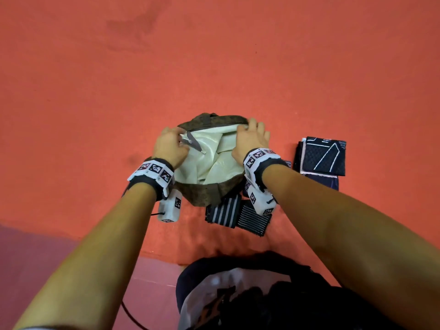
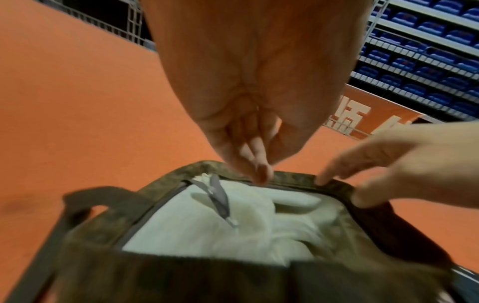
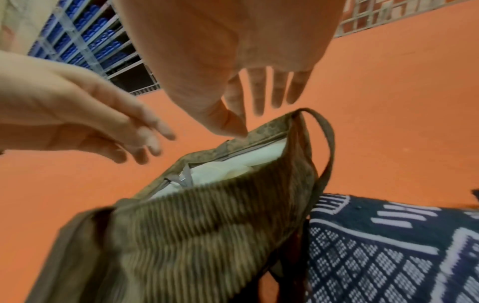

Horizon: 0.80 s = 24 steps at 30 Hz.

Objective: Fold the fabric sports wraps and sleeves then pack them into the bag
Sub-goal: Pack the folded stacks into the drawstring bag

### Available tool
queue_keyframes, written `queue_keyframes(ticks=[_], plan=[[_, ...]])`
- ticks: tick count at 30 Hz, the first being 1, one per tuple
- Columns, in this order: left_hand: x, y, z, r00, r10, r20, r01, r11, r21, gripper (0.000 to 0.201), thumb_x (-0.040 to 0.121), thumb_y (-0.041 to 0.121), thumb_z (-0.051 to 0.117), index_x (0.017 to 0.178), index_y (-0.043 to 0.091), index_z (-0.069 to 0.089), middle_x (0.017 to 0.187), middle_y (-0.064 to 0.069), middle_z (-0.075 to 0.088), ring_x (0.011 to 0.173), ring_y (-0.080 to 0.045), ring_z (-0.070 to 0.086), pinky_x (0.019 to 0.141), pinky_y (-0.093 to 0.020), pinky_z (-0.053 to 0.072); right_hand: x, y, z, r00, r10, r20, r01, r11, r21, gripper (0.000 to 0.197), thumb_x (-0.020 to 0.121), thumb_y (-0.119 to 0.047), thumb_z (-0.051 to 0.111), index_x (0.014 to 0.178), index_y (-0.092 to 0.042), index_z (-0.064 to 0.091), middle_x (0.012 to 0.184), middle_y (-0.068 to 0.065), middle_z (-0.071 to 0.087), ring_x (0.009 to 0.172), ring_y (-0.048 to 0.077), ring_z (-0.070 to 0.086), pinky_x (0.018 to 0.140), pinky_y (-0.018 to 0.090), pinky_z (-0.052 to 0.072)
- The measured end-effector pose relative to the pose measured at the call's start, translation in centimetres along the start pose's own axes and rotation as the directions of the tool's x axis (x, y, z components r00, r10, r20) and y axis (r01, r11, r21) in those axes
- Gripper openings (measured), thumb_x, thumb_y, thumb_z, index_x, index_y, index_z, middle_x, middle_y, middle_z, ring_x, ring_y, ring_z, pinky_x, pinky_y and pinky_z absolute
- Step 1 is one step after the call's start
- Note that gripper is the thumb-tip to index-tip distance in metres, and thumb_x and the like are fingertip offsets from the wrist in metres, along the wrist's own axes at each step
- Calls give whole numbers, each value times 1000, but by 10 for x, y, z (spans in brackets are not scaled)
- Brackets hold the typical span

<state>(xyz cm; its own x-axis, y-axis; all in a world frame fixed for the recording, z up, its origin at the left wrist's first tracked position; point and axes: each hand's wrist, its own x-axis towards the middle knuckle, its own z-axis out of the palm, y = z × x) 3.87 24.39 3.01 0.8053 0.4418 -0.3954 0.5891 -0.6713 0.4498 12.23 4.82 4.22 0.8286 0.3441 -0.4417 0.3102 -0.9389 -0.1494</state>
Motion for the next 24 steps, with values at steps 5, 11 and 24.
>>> queue_keyframes(ticks=[5,11,24], plan=[[6,27,43,899,90,428,-59,995,-85,31,89,5,45,103,19,69,104,-10,73,95,-28,67,89,-37,55,15,-16,13,949,-192,250,178,981,79,35,93,-21,57,125,-9,62,130,12,55,116,34,57,95,41,51],[30,5,85,817,-42,575,34,999,25,44,89,13,56,131,24,55,137,-8,58,122,-31,56,105,-33,44,31,-17,51,886,-148,440,68,979,192,47,92,-15,57,139,-11,50,132,15,59,118,35,57,89,35,48],[101,-69,61,921,-232,313,211,973,97,85,74,35,79,147,17,38,149,-18,40,136,-39,41,115,-47,35,75,-8,80,887,-20,462,-75,980,186,69,98,-11,52,157,-12,17,146,17,48,129,34,52,106,36,43]])
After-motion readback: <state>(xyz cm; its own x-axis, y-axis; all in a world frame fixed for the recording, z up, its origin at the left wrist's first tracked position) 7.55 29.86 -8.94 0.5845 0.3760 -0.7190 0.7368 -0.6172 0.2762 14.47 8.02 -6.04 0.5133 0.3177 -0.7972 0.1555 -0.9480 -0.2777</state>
